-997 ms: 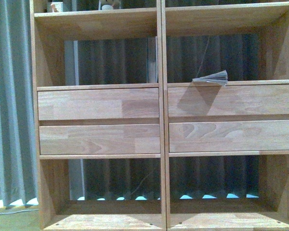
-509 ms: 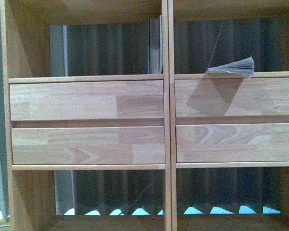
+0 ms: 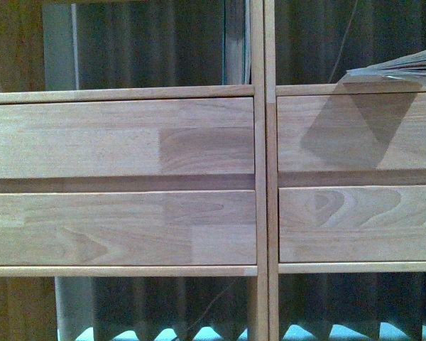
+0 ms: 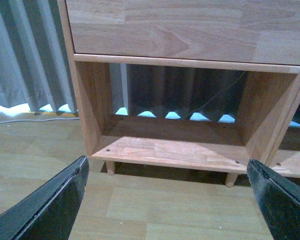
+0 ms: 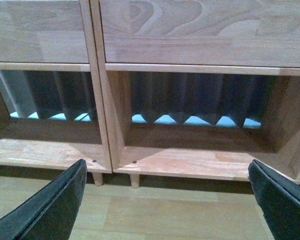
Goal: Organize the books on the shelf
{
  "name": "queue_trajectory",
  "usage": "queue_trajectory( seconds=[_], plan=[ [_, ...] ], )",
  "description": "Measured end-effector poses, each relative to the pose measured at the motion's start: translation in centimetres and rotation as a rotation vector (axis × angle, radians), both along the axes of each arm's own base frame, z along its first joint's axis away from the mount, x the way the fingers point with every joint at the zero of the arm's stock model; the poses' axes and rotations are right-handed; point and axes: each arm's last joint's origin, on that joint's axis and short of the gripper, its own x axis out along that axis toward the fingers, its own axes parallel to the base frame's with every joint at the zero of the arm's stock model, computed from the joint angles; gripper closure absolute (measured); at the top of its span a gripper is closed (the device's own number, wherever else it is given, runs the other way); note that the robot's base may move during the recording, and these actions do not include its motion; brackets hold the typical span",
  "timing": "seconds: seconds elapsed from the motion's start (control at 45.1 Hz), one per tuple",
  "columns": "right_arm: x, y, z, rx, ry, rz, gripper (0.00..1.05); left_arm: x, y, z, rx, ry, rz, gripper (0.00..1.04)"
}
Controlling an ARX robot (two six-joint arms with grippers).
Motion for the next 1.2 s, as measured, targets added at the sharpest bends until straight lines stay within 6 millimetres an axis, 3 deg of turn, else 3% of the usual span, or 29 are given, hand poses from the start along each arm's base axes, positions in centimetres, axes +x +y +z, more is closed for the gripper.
queue_trajectory(
  seconds=[1.196],
  plan=[
    [0.0, 0.0, 0.0, 0.0, 0.0, 0.0, 0.07, 0.0, 0.0, 0.0, 0.002, 0.0, 0.0, 0.07]
  ],
)
